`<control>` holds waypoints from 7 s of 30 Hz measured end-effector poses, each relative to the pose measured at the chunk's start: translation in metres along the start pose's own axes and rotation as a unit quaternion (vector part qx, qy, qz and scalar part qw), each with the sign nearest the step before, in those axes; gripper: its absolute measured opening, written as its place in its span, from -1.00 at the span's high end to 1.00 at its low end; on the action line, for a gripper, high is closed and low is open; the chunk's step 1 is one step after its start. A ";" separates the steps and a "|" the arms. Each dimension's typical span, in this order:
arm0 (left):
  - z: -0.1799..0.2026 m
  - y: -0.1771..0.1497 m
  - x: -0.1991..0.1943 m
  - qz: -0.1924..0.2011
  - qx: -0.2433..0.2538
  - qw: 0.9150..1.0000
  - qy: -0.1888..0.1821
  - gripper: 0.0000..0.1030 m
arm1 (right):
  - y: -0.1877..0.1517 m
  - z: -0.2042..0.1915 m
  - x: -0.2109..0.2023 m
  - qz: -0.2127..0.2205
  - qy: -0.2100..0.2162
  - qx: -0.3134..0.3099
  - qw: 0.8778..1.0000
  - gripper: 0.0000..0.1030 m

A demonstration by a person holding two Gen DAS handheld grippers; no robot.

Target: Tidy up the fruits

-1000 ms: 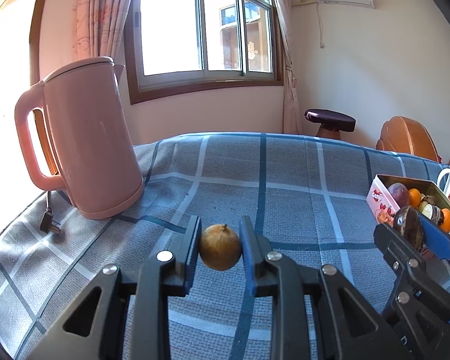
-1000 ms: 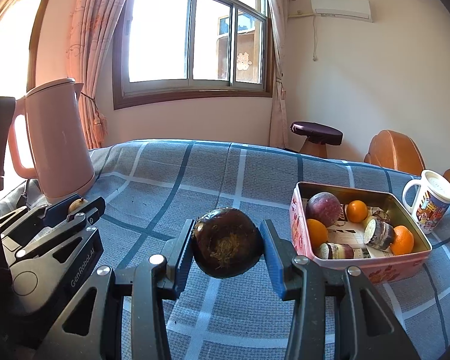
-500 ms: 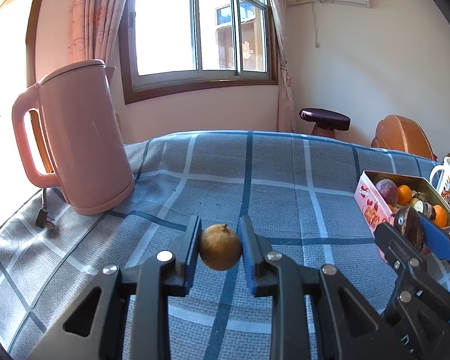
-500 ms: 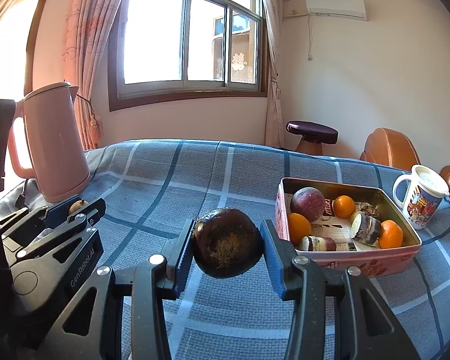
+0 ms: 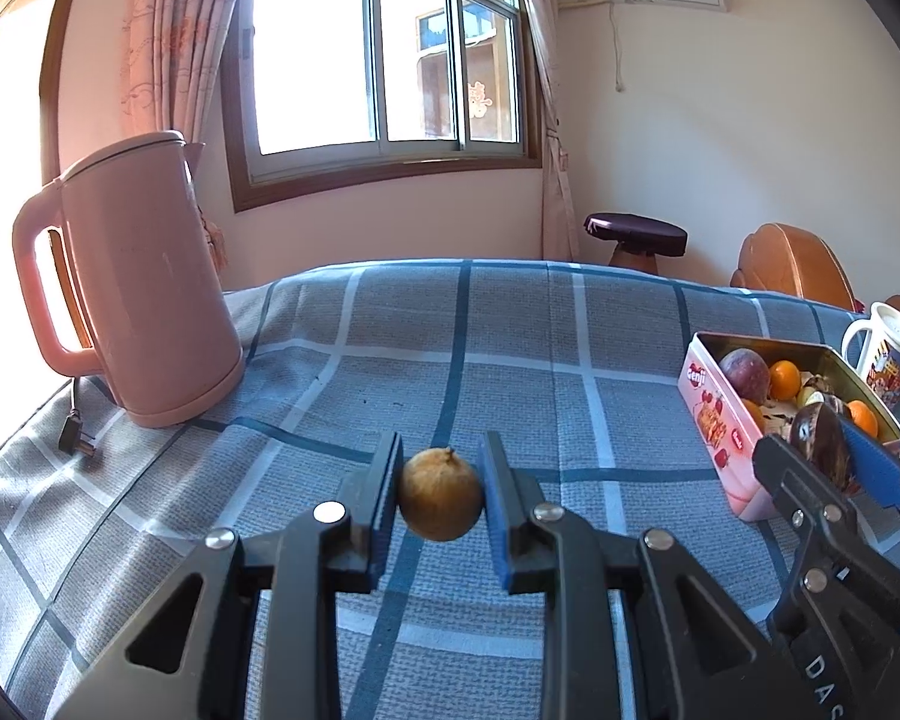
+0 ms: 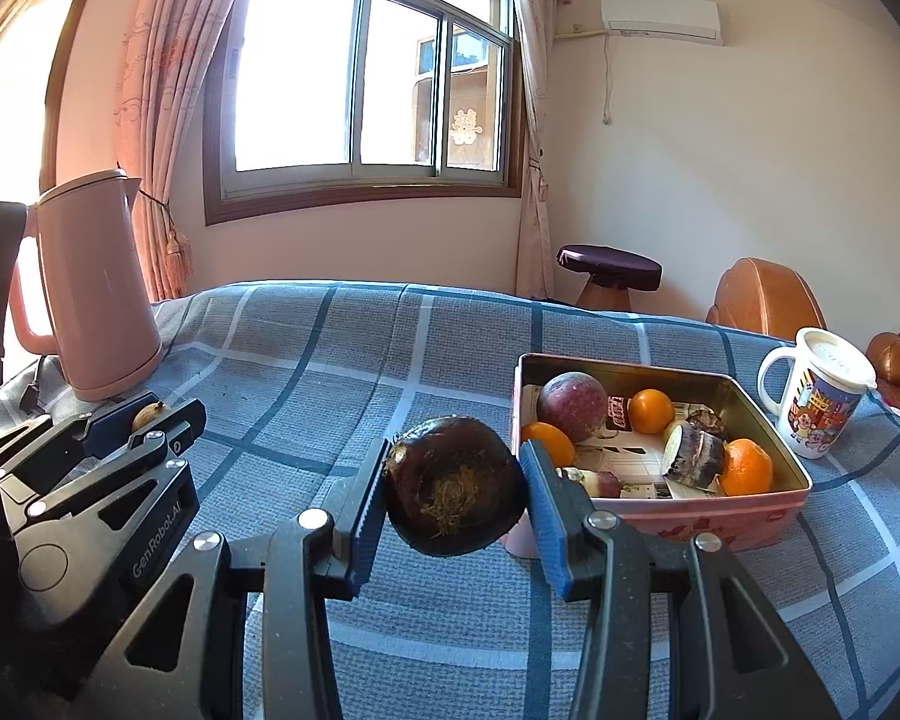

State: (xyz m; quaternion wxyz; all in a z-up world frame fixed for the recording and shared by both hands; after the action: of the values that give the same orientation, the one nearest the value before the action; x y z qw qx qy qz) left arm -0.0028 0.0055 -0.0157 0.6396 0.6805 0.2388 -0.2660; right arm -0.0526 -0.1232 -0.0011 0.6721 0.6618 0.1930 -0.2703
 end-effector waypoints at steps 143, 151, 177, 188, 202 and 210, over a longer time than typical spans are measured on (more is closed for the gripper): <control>0.208 0.056 0.059 -0.073 0.071 0.989 -0.111 0.47 | 0.035 0.197 0.099 -0.111 0.051 0.087 0.989 0.10; 0.203 0.058 0.060 -0.075 0.060 0.991 -0.097 -0.03 | 0.029 0.203 0.086 -0.098 0.049 0.069 0.992 0.08; 0.159 0.024 -0.011 0.066 0.015 0.996 -0.065 -1.00 | 0.000 0.201 -0.011 0.092 -0.044 0.109 0.989 -0.60; 0.155 0.002 -0.046 0.108 0.034 0.992 -0.060 -1.00 | -0.024 0.197 -0.044 0.117 -0.057 0.119 0.984 -0.60; 0.147 -0.008 -0.058 0.115 0.027 0.991 -0.062 -1.00 | -0.034 0.188 -0.069 0.153 -0.075 0.115 0.979 -0.61; 0.148 -0.009 -0.059 0.117 0.028 0.991 -0.061 -1.00 | -0.033 0.188 -0.068 0.150 -0.074 0.115 0.979 -0.61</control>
State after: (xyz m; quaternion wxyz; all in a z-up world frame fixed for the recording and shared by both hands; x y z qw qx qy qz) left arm -0.0613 -0.1408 0.0113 0.6602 0.7042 0.1104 -0.2366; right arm -0.1451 -0.3019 0.0243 0.6366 0.7344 0.0085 -0.2352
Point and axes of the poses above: each gripper's, at about its wrist camera, not at the fingertips, and x roughly the way its jaws point, z to its right, y to its top, the point moved 1 cm from there along x, roughly the way its jaws point, and after that the axes turned 12 degrees about -z, right-handed, at the moved point
